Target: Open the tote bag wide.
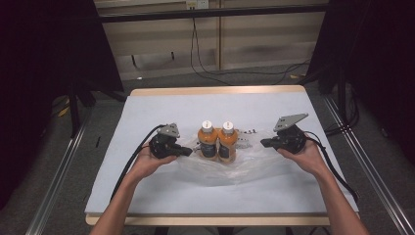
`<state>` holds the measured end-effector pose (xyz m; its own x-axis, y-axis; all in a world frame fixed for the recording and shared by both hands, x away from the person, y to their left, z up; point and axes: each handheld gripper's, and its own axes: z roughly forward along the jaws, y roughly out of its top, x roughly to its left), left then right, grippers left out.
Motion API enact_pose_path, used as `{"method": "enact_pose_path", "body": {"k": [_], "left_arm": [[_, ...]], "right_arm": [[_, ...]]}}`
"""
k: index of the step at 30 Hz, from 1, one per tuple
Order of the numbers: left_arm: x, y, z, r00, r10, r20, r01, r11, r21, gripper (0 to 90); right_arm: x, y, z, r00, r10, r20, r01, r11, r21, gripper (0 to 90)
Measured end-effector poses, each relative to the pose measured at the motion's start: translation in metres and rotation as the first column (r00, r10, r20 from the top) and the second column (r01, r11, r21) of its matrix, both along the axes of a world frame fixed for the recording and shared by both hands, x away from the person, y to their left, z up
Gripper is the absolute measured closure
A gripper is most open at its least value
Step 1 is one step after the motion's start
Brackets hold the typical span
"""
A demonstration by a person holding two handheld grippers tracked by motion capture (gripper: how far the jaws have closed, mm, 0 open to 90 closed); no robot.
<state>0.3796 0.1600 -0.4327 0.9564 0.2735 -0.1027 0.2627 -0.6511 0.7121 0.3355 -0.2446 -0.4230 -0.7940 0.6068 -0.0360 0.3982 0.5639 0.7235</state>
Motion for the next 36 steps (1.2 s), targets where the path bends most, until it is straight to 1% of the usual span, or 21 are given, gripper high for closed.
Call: {"method": "enact_pose_path", "body": {"k": [2,4,5,6,7,9,12,13,15,18,20,22,23,24,27,28,29,32,33,35,36], "left_arm": [[-0.001,-0.001,0.002,1.0000,0.006,0.000,-0.006,1.0000,-0.008,89.2],[-0.001,0.001,0.005,0.9998,0.012,-0.012,-0.013,0.9984,-0.055,88.8],[-0.001,0.003,0.008,0.9997,0.023,-0.010,-0.024,0.9972,-0.071,88.0],[-0.001,0.006,0.011,0.9996,0.028,-0.006,-0.028,0.9969,-0.074,88.4],[0.000,0.010,0.013,0.9994,0.031,-0.017,-0.033,0.9928,-0.115,88.5],[0.000,0.014,0.015,0.9990,0.041,-0.016,-0.042,0.9902,-0.133,87.8],[0.000,0.016,0.017,0.9985,0.054,-0.010,-0.055,0.9882,-0.143,86.6],[-0.002,0.014,0.018,0.9975,0.070,-0.009,-0.070,0.9846,-0.160,85.8],[-0.004,0.010,0.018,0.9982,0.060,-0.006,-0.060,0.9811,-0.184,85.2],[-0.010,0.002,0.019,0.9995,0.029,0.008,-0.027,0.9820,-0.187,88.5],[-0.014,-0.005,0.020,0.9997,0.021,0.013,-0.018,0.9819,-0.188,89.9],[-0.018,-0.011,0.020,1.0000,0.004,0.003,-0.003,0.9786,-0.206,90.0],[-0.019,-0.015,0.020,0.9999,0.004,0.010,-0.002,0.9808,-0.195,90.0],[-0.021,-0.019,0.019,1.0000,0.004,0.001,-0.004,0.9794,-0.202,90.0],[-0.023,-0.032,0.016,0.9999,-0.011,-0.006,0.009,0.9819,-0.189,87.4],[-0.024,-0.035,0.016,1.0000,-0.007,-0.006,0.005,0.9820,-0.189,86.7],[-0.024,-0.037,0.016,1.0000,-0.003,-0.004,0.002,0.9839,-0.179,86.5],[-0.025,-0.044,0.015,1.0000,0.002,-0.007,-0.003,0.9822,-0.188,87.3],[-0.026,-0.048,0.015,1.0000,-0.002,0.004,0.003,0.9832,-0.182,88.7],[-0.028,-0.054,0.013,0.9999,-0.013,-0.003,0.013,0.9822,-0.188,89.6],[-0.029,-0.057,0.013,0.9998,-0.018,0.005,0.019,0.9838,-0.178,89.8]], "right_arm": [[0.000,0.000,0.001,1.0000,0.001,0.000,-0.001,1.000,0.021,90.0],[0.000,0.000,0.001,1.0000,0.002,-0.001,-0.002,1.000,0.029,90.0],[0.000,0.000,0.001,1.0000,0.006,-0.003,-0.006,0.999,0.036,90.0],[0.000,0.001,0.001,1.0000,0.003,-0.001,-0.003,0.999,0.034,90.0],[0.000,0.001,0.001,1.0000,0.002,0.001,-0.002,0.999,0.032,90.0],[0.001,0.003,0.001,1.0000,0.005,-0.001,-0.005,0.999,0.031,90.0],[0.001,0.010,0.001,0.9999,0.015,-0.001,-0.015,0.999,0.043,90.0],[0.001,0.013,0.001,0.9998,0.020,0.000,-0.020,0.999,0.046,90.0],[0.001,0.021,0.002,0.9991,0.041,-0.002,-0.041,0.997,0.061,90.0],[0.000,0.032,0.003,0.9978,0.066,-0.005,-0.066,0.995,0.074,90.0],[0.001,0.033,0.004,0.9979,0.062,-0.017,-0.060,0.995,0.085,90.0],[0.001,0.034,0.004,0.9980,0.061,-0.018,-0.059,0.994,0.087,90.0],[0.001,0.034,0.004,0.9979,0.062,-0.021,-0.060,0.993,0.098,90.0],[0.002,0.036,0.005,0.9978,0.063,-0.022,-0.061,0.993,0.104,90.0],[0.005,0.042,0.005,0.9968,0.077,-0.024,-0.074,0.992,0.104,90.0],[0.007,0.045,0.004,0.9962,0.082,-0.031,-0.079,0.992,0.100,90.0],[0.008,0.047,0.003,0.9961,0.080,-0.036,-0.076,0.992,0.098,90.0],[0.015,0.054,0.003,0.9950,0.093,-0.036,-0.089,0.992,0.090,90.0],[0.017,0.056,0.003,0.9946,0.096,-0.038,-0.093,0.992,0.089,90.0],[0.025,0.063,0.002,0.9942,0.098,-0.045,-0.094,0.992,0.079,90.0],[0.028,0.064,0.002,0.9942,0.095,-0.050,-0.091,0.993,0.073,90.0]]}}
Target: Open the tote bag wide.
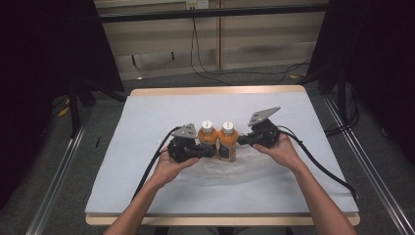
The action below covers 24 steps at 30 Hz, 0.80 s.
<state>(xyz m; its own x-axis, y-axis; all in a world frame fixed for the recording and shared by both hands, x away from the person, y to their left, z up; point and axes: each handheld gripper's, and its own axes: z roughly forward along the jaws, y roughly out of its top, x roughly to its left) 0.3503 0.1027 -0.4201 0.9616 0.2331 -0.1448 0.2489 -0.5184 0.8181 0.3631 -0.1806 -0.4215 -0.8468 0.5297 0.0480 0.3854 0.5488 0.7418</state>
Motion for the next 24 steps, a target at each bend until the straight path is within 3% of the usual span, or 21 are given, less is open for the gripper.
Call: {"method": "enact_pose_path", "body": {"k": [2,3,7,15,18,22,24], "left_arm": [[-0.004,-0.008,-0.003,0.9999,-0.008,0.012,0.008,1.0000,0.002,89.8],[-0.006,-0.012,-0.004,0.9996,-0.008,0.027,0.007,0.9999,0.015,89.8],[-0.006,-0.021,-0.013,0.9996,0.010,0.027,-0.011,0.9993,0.034,90.0],[-0.007,-0.023,-0.034,0.9993,0.007,0.037,-0.011,0.9934,0.114,90.0],[-0.013,-0.026,-0.037,0.9986,-0.010,0.052,0.001,0.9854,0.170,90.0],[-0.016,-0.028,-0.046,0.9979,-0.031,0.057,0.020,0.9815,0.191,90.0],[-0.017,-0.028,-0.049,0.9978,-0.038,0.054,0.026,0.9755,0.218,90.0]], "right_arm": [[0.007,0.003,-0.002,1.0000,-0.006,-0.002,0.006,1.000,-0.017,90.0],[0.010,0.003,-0.004,0.9999,-0.007,-0.010,0.007,1.000,-0.003,90.0],[0.017,0.006,-0.009,0.9996,-0.009,-0.025,0.009,1.000,0.006,90.0],[0.028,0.014,-0.023,0.9982,0.002,-0.060,-0.002,1.000,-0.002,90.0],[0.031,0.017,-0.029,0.9975,-0.006,-0.070,0.006,1.000,-0.011,90.0],[0.037,0.019,-0.036,0.9956,-0.014,-0.092,0.013,1.000,-0.008,90.0],[0.040,0.020,-0.039,0.9949,-0.015,-0.100,0.014,1.000,-0.012,90.0]]}}
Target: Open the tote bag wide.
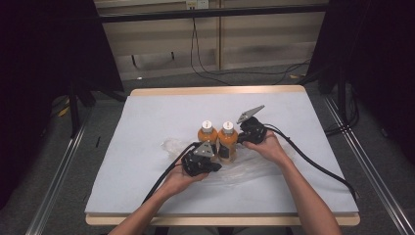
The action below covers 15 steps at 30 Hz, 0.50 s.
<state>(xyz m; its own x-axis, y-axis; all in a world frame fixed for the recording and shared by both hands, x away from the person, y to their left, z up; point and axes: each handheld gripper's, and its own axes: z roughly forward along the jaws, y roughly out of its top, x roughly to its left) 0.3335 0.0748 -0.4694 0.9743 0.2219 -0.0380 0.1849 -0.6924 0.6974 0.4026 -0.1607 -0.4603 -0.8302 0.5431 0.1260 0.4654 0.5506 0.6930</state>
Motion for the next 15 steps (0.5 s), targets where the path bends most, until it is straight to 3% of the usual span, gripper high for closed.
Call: {"method": "enact_pose_path", "body": {"k": [1,7,9,13,15], "left_arm": [[0.000,0.000,0.000,1.0000,-0.002,0.001,0.002,0.9997,0.025,90.0],[0.001,0.002,-0.008,0.9998,-0.006,-0.021,0.006,0.9999,0.016,90.0],[0.001,0.003,-0.006,0.9996,-0.011,-0.026,0.013,0.9988,0.047,90.0],[-0.001,0.003,-0.008,0.9996,-0.017,-0.024,0.017,0.9996,0.021,90.0],[-0.001,0.004,-0.008,0.9991,-0.017,-0.038,0.018,0.9997,0.018,90.0]], "right_arm": [[0.001,0.000,-0.002,0.9998,-0.008,-0.018,0.008,1.000,0.000,90.0],[0.009,0.001,-0.016,0.9974,-0.028,-0.067,0.026,0.999,-0.026,90.0],[0.011,0.002,-0.019,0.9978,-0.025,-0.062,0.023,0.999,-0.036,90.0],[0.015,0.003,-0.019,0.9977,-0.034,-0.059,0.032,0.999,-0.032,90.0],[0.017,0.006,-0.018,0.9981,-0.048,-0.038,0.046,0.997,-0.066,90.0]]}}
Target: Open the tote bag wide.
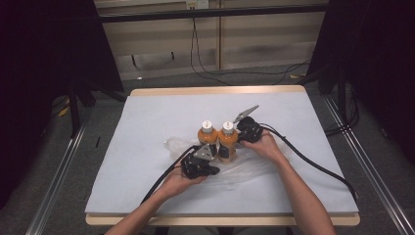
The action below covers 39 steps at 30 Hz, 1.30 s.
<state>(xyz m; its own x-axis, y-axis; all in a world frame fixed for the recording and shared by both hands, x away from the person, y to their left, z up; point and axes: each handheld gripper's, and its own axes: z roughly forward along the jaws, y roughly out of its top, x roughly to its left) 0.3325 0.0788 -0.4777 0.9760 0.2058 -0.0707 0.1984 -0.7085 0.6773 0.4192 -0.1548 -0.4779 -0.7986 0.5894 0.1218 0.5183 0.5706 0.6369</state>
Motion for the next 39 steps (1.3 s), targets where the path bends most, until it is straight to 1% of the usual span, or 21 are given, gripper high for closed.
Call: {"method": "enact_pose_path", "body": {"k": [1,2,3,6,9,12,14,16,19,20,23,24,25,26,27,29,31,32,33,37,39], "left_arm": [[-0.001,0.000,0.000,0.9999,-0.003,-0.017,0.003,1.0000,-0.004,90.0],[-0.002,0.001,0.001,0.9999,-0.011,-0.011,0.011,0.9999,0.012,90.0],[-0.003,0.001,0.002,0.9998,-0.019,-0.006,0.019,0.9996,0.022,90.0],[-0.005,0.001,0.001,0.9996,-0.030,0.001,0.030,0.9995,0.001,90.0],[-0.006,0.002,0.000,0.9995,-0.027,-0.017,0.026,0.9996,-0.013,90.0],[-0.010,0.003,0.002,0.9989,-0.047,-0.005,0.047,0.9989,0.009,90.0],[-0.013,0.004,0.001,0.9989,-0.047,-0.003,0.047,0.9989,0.005,90.0],[-0.014,0.005,0.002,0.9981,-0.061,-0.003,0.061,0.9981,0.011,90.0],[-0.015,0.007,0.001,0.9981,-0.060,-0.011,0.060,0.9982,0.001,90.0],[-0.015,0.007,0.001,0.9981,-0.060,-0.013,0.060,0.9982,-0.001,90.0],[-0.016,0.008,0.001,0.9982,-0.057,-0.019,0.057,0.9983,-0.003,90.0],[-0.017,0.008,0.002,0.9981,-0.059,-0.018,0.060,0.9981,0.015,90.0],[-0.017,0.008,0.002,0.9979,-0.063,-0.017,0.063,0.9980,0.004,90.0],[-0.018,0.009,0.003,0.9977,-0.066,-0.015,0.066,0.9976,0.017,90.0],[-0.020,0.008,0.000,0.9983,-0.057,-0.014,0.056,0.9982,-0.018,90.0],[-0.020,0.010,0.000,0.9973,-0.066,-0.030,0.065,0.9976,-0.024,90.0],[-0.021,0.010,0.000,0.9971,-0.069,-0.034,0.068,0.9975,-0.018,90.0],[-0.021,0.010,0.002,0.9969,-0.075,-0.025,0.075,0.9971,0.005,90.0],[-0.022,0.010,0.001,0.9972,-0.070,-0.025,0.070,0.9975,-0.007,90.0],[-0.022,0.010,0.001,0.9971,-0.073,-0.023,0.073,0.9973,-0.005,90.0],[-0.022,0.010,0.001,0.9968,-0.074,-0.030,0.074,0.9972,-0.010,90.0]], "right_arm": [[0.000,0.003,0.001,1.0000,-0.006,0.004,0.007,1.000,-0.013,90.0],[0.001,0.004,0.001,0.9999,-0.006,0.011,0.006,1.000,-0.022,90.0],[0.003,0.005,0.001,1.0000,-0.004,0.008,0.004,1.000,-0.017,90.0],[0.007,0.006,0.000,0.9999,-0.015,0.004,0.015,1.000,0.001,90.0],[0.011,0.008,-0.002,0.9998,-0.021,0.003,0.021,1.000,0.014,90.0],[0.015,0.010,-0.002,0.9995,-0.033,0.004,0.033,0.999,0.024,90.0],[0.019,0.011,-0.003,0.9988,-0.049,0.002,0.049,0.998,0.033,90.0],[0.021,0.013,-0.003,0.9984,-0.056,0.009,0.055,0.998,0.030,90.0],[0.025,0.019,-0.002,0.9973,-0.065,0.034,0.066,0.998,-0.006,90.0],[0.025,0.021,-0.002,0.9970,-0.072,0.030,0.072,0.997,-0.009,90.0],[0.030,0.022,-0.002,0.9967,-0.073,0.035,0.073,0.997,-0.004,90.0],[0.031,0.022,-0.002,0.9965,-0.078,0.030,0.078,0.997,-0.003,90.0],[0.033,0.022,-0.003,0.9963,-0.082,0.027,0.082,0.997,0.002,90.0],[0.034,0.021,-0.003,0.9965,-0.079,0.026,0.079,0.997,0.003,90.0],[0.034,0.021,-0.003,0.9964,-0.080,0.027,0.080,0.997,-0.001,90.0],[0.035,0.021,-0.003,0.9960,-0.084,0.030,0.084,0.996,0.002,90.0],[0.036,0.021,-0.004,0.9952,-0.092,0.034,0.091,0.996,0.010,90.0],[0.037,0.021,-0.004,0.9947,-0.094,0.039,0.094,0.996,0.005,90.0],[0.038,0.021,-0.004,0.9945,-0.097,0.039,0.097,0.995,0.007,90.0],[0.041,0.022,-0.003,0.9933,-0.111,0.030,0.111,0.994,0.000,90.0],[0.044,0.022,-0.004,0.9929,-0.112,0.040,0.112,0.994,0.000,90.0]]}}
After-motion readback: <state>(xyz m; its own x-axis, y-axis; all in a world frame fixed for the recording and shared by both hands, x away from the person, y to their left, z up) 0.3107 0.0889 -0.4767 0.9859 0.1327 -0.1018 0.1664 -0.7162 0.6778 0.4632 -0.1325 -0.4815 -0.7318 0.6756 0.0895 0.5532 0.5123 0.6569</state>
